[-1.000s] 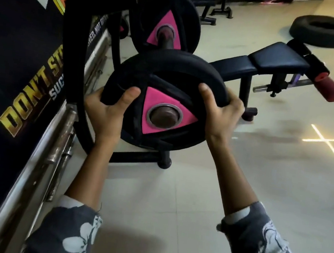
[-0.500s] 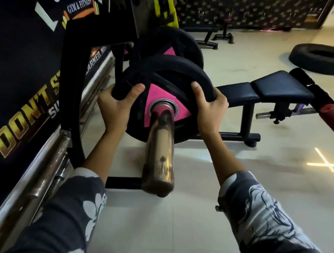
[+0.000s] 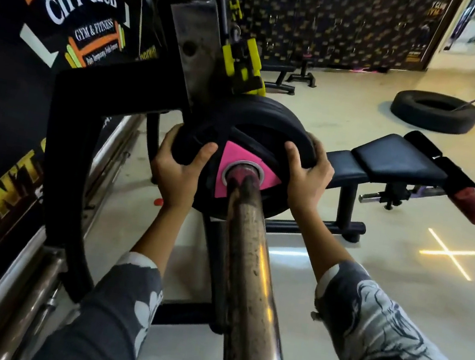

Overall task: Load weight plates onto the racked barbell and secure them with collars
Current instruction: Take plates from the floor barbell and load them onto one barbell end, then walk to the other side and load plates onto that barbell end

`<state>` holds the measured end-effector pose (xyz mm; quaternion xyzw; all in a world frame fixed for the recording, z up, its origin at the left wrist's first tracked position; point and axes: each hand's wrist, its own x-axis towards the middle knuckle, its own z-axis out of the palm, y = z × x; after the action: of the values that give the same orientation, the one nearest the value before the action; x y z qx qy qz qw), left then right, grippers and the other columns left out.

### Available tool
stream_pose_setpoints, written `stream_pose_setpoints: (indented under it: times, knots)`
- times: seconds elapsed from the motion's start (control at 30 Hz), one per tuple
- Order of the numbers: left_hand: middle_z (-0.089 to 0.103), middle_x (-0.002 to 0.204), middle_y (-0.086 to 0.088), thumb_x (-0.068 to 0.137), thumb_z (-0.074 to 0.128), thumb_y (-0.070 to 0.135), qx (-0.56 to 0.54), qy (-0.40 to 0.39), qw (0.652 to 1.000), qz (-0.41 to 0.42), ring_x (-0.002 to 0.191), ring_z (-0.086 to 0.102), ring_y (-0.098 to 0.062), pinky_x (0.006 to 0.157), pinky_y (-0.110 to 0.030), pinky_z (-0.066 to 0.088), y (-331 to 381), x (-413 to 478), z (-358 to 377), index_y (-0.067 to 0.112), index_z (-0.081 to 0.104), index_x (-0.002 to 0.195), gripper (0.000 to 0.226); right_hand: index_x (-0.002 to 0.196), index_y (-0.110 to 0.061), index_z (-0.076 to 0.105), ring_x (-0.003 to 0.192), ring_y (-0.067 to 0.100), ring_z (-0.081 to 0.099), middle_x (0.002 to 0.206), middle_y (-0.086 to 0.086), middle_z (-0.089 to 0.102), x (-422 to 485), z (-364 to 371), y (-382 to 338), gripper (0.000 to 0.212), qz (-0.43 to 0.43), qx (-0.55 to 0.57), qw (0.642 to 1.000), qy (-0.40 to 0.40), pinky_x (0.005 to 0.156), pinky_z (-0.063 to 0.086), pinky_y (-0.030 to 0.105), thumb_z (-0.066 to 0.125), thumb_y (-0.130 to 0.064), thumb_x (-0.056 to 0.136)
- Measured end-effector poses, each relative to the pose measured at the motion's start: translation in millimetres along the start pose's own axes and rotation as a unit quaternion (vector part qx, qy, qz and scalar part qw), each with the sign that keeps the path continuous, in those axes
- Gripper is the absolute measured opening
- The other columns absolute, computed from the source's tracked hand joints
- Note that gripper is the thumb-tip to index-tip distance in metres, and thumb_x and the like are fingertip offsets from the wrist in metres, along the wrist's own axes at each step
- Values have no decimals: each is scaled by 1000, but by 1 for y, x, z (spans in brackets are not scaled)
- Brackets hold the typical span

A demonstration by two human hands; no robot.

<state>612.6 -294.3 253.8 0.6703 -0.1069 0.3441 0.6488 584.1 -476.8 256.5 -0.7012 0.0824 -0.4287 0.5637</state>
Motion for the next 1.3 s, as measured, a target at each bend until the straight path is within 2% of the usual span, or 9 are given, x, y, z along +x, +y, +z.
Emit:
stream_pose_setpoints:
  times: [0.23, 0.5, 0.6, 0.73, 0.8, 0.93, 1.03, 1.17, 1.3]
  knots:
    - [67, 96, -9, 66, 63, 66, 5, -16, 1000, 21, 88, 61, -10, 76, -4, 44, 3, 0, -1, -3, 62, 105, 79, 111, -11, 64, 97, 17, 64, 103, 9, 71, -2, 2, 2, 65, 10, -9, 1000, 15, 91, 51, 36, 56, -60, 70]
    - [63, 110, -2, 62, 67, 65, 40, -27, 999, -15, 104, 59, -16, 79, 3, 38, 16, -4, -6, 7, 57, 117, 80, 118, -16, 58, 104, 12, 60, 112, 2, 65, -7, -9, -12, 63, 42, -14, 998, -46, 95, 49, 38, 58, -59, 72]
    - [57, 123, -14, 77, 65, 49, 150, -3, 986, 69, 116, 51, -18, 92, 0, 30, 24, -17, -14, 3, 51, 123, 66, 130, -18, 40, 118, 15, 47, 129, 6, 50, -24, -23, -19, 61, 6, -49, 997, -51, 101, 42, 35, 58, -49, 81]
    - [63, 105, -15, 87, 59, 36, 242, -26, 953, 180, 102, 53, -18, 87, -22, 39, 39, -48, -33, 3, 61, 105, 37, 116, -9, 46, 104, 21, 53, 113, 10, 54, -63, -50, -37, 43, -104, -160, 977, -93, 86, 48, 39, 48, -43, 89]
    - [64, 99, -13, 89, 56, 35, 270, -47, 944, 185, 96, 54, -20, 83, -23, 37, 48, -67, -45, 5, 62, 100, 33, 109, -8, 47, 94, 24, 55, 105, 11, 54, -83, -63, -46, 38, -101, -178, 970, -130, 76, 49, 42, 48, -41, 90]
    - [66, 83, -7, 91, 48, 40, 297, -103, 936, 160, 79, 59, -22, 69, -31, 41, 81, -122, -74, 9, 62, 84, 35, 96, -8, 51, 87, 26, 55, 96, 11, 57, -133, -102, -63, 36, -94, -233, 946, -204, 74, 49, 46, 44, -44, 92]
    - [64, 74, -8, 91, 46, 41, 322, -124, 928, 140, 67, 53, -16, 58, -25, 32, 106, -168, -99, 9, 60, 78, 37, 95, -9, 52, 86, 24, 56, 97, 10, 60, -173, -136, -82, 35, -92, -248, 933, -245, 71, 48, 39, 42, -43, 94]
    - [57, 63, -5, 92, 43, 36, 341, -140, 919, 136, 57, 46, -16, 46, -19, 20, 148, -239, -135, 7, 59, 73, 38, 98, -8, 52, 87, 28, 56, 98, 13, 60, -234, -190, -107, 35, -128, -250, 914, -291, 72, 48, 43, 38, -40, 96]
    - [44, 59, 5, 93, 49, 28, 329, -150, 922, 135, 56, 39, -9, 49, -7, 17, 191, -296, -164, 7, 57, 67, 33, 95, -10, 53, 88, 25, 58, 96, 10, 61, -290, -233, -132, 35, -118, -226, 914, -316, 74, 50, 44, 42, -43, 94]
